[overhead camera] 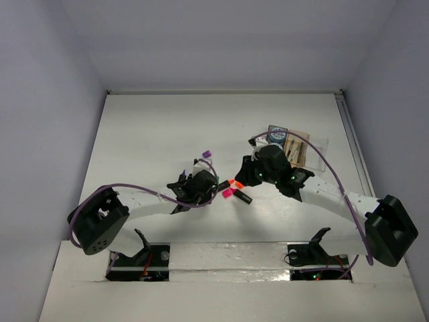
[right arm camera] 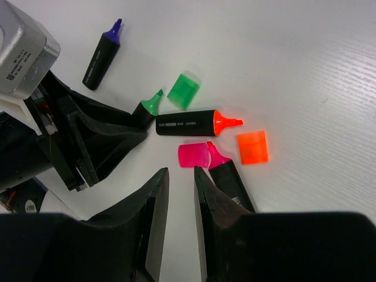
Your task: Sort the stationery into containers
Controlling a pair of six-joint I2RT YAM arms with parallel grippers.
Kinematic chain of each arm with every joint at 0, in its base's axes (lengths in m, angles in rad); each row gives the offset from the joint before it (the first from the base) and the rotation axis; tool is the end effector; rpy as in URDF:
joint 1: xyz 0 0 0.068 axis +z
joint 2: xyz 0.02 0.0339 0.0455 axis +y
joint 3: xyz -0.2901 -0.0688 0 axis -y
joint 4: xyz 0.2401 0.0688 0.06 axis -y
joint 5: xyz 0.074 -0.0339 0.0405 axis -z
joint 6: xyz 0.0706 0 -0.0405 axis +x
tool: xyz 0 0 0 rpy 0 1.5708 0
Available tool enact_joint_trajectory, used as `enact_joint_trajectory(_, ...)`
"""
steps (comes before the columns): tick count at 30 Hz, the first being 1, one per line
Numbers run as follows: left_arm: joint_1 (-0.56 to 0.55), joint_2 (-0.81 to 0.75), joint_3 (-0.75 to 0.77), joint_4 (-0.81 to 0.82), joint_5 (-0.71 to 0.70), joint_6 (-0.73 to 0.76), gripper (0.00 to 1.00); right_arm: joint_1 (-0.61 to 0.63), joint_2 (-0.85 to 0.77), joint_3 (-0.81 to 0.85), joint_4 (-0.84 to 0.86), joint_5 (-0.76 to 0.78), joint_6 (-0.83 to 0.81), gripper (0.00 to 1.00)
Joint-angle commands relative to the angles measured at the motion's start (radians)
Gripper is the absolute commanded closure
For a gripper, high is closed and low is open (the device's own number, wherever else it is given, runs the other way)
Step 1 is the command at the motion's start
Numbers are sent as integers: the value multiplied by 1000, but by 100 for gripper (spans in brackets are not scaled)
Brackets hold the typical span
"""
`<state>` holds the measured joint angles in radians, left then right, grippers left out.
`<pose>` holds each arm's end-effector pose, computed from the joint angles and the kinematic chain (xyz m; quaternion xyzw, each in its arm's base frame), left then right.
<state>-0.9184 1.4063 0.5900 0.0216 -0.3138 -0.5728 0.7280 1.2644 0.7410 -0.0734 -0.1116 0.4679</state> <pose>0.1870 -0.2089 0.1651 0.0990 0.9108 -0.1473 0.3727 0.2110 0.1986 0.2410 -0.1403 0.8715 0.3038 0.3584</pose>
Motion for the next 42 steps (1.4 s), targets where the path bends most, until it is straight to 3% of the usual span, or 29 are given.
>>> enact_joint_trajectory(1,3,23,-4,-43,7,-2,66,10,-3,57,41,38,-5,70)
enact_joint_trajectory(5,3,25,-15,-52,22,-24,66,10,-14,73,17,102,-28,66)
enact_joint_trajectory(8,3,28,-16,-74,28,-42,60,10,-5,93,15,105,-29,61)
enact_joint_trajectory(19,-17,45,-33,-66,25,-76,62,10,171,178,49,78,-3,57)
enact_joint_trajectory(26,-28,108,-10,-75,21,-71,73,10,168,184,46,92,2,56)
enact_joint_trajectory(30,-63,152,13,-95,-5,-85,74,10,135,178,35,110,-2,56)
enact_joint_trajectory(36,-105,198,48,-143,-71,-130,100,10,121,166,29,144,-3,54)
enact_joint_trajectory(42,-116,97,39,-181,-129,-173,100,10,127,138,44,158,11,53)
